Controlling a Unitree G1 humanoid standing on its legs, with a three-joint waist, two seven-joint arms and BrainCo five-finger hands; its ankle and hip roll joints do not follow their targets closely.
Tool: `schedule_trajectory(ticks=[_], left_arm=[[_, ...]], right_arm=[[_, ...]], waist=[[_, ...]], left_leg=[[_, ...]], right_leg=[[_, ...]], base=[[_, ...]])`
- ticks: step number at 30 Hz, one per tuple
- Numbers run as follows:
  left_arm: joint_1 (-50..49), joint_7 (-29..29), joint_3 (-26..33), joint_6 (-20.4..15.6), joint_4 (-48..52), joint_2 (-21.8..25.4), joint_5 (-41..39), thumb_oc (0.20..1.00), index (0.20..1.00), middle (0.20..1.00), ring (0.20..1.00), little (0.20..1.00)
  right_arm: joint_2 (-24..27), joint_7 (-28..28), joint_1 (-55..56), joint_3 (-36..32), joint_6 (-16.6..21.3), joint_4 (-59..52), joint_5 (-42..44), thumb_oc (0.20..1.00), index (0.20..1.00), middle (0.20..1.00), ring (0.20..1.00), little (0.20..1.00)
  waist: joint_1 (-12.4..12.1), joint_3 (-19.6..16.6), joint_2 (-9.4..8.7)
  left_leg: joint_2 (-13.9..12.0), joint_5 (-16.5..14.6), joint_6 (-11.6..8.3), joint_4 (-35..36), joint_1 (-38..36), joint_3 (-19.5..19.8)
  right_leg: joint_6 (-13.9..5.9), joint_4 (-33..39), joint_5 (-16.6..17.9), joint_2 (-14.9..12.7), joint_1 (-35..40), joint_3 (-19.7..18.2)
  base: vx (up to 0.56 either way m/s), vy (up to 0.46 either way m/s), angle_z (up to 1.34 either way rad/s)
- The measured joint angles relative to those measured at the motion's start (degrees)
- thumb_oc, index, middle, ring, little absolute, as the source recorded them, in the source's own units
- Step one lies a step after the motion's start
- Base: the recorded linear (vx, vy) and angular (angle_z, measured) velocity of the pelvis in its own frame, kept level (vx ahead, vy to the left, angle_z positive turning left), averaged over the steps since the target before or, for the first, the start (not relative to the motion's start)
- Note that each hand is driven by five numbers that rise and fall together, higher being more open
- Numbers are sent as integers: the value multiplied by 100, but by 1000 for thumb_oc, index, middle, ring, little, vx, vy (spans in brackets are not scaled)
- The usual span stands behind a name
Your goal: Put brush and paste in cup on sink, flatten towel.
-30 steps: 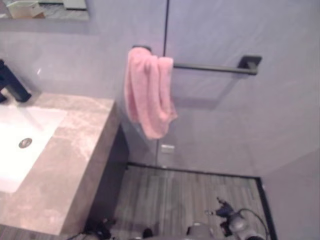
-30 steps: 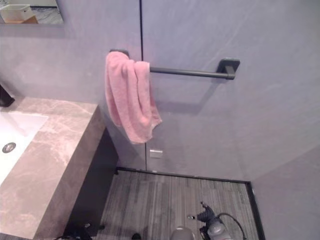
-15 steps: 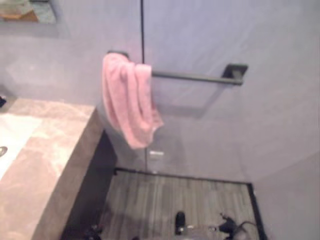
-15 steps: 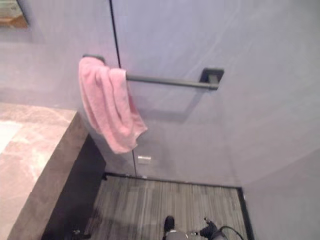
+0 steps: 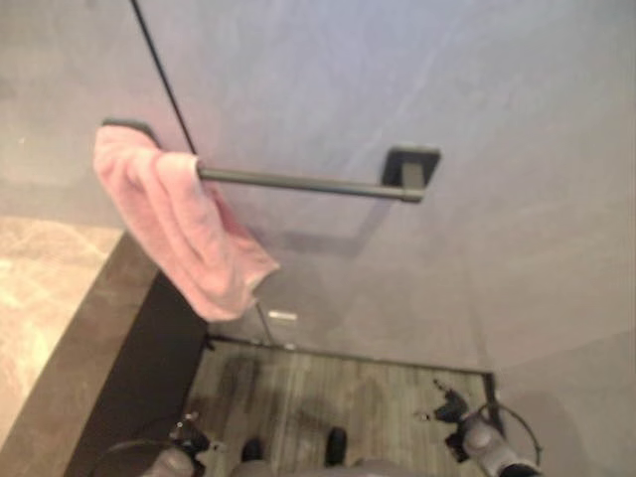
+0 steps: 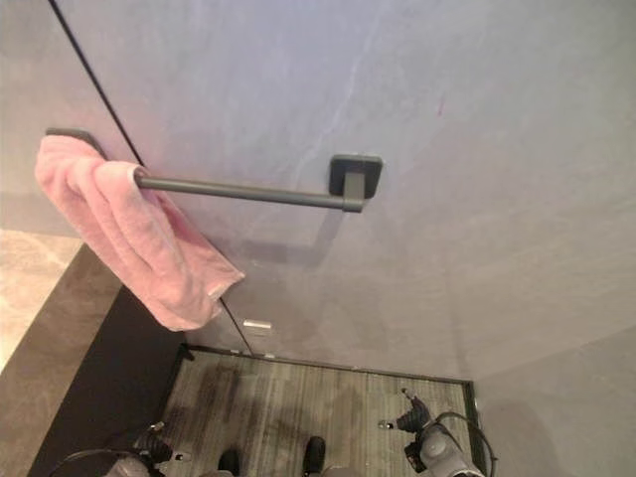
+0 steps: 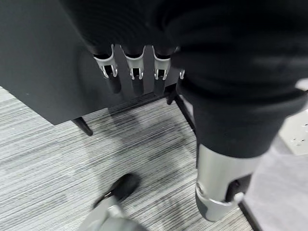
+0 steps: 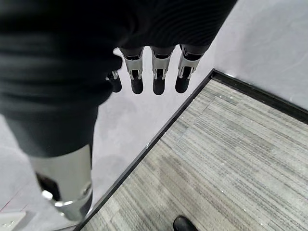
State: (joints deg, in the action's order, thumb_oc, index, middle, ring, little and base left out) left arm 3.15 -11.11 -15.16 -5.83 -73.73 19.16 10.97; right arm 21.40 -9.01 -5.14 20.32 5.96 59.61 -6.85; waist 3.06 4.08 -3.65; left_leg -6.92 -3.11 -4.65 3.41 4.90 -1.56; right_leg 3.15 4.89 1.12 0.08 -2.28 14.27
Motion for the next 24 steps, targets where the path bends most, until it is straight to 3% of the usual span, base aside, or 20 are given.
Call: schedule_trajectory(ticks=[1,2,3,4,9,15,22,24], left_arm=[[-55,-2,0,0,1,-12,2,1000,1000,1000,1000,1000],[-175,-1,0,0,3,-65,9,1000,1000,1000,1000,1000],[-233,-2,-4,-7,13,-127,11,1000,1000,1000,1000,1000],[-257,-5,-4,-5,15,-157,12,1000,1000,1000,1000,1000],[-311,-6,-60,-8,116,-171,19,1000,1000,1000,1000,1000],[-330,-52,-466,-59,646,-62,38,1000,1000,1000,1000,1000],[-867,160,-1358,-248,2691,151,199,1000,1000,1000,1000,1000],[-952,447,-1860,-263,3846,555,307,1000,1000,1000,1000,1000]], right_arm=[[0,-8,1,-1,3,13,0,1000,1000,1000,1000,1000],[5,-29,-11,-88,5,22,1,1000,1000,1000,1000,1000],[49,-48,55,-154,1,25,0,1000,1000,1000,1000,1000],[62,-64,140,-171,-6,29,1,1000,1000,1000,1000,1000],[-192,-46,351,-204,-12,17,1,1000,1000,1000,1000,1000],[-320,-80,314,-210,-4,9,2,1000,1000,1000,1000,1000],[-303,-115,270,-663,1,261,454,1000,1000,1000,1000,1000],[-309,-112,240,-521,-9,270,475,1000,1000,1000,1000,1000]], waist=[[-4,13,35],[11,-41,185],[15,-120,351],[17,-158,401],[20,-238,434],[-25,-251,419],[-40,-328,525],[-39,-334,539]], left_leg=[[-1,67,74,130,-67,-10],[7,219,163,262,-187,-49],[-19,454,117,240,-216,-73],[-2,590,-56,236,-239,-122],[416,481,132,232,-384,-437],[546,432,253,231,-393,-449],[528,446,270,235,-412,-387],[517,470,270,237,-390,-330]], right_leg=[[-21,3,13,14,38,-69],[-104,41,-14,26,117,-205],[-172,42,-40,62,138,-245],[-266,41,-70,40,139,-266],[-519,40,17,-388,171,-536],[-604,34,27,-515,177,-528],[-634,43,6,-505,231,-446],[-634,42,6,-495,233,-393]], base=[[108,201,-66],[79,152,-60],[92,204,-49],[90,237,-19],[48,140,-25],[13,60,-1],[-1,21,5],[-23,11,10]])
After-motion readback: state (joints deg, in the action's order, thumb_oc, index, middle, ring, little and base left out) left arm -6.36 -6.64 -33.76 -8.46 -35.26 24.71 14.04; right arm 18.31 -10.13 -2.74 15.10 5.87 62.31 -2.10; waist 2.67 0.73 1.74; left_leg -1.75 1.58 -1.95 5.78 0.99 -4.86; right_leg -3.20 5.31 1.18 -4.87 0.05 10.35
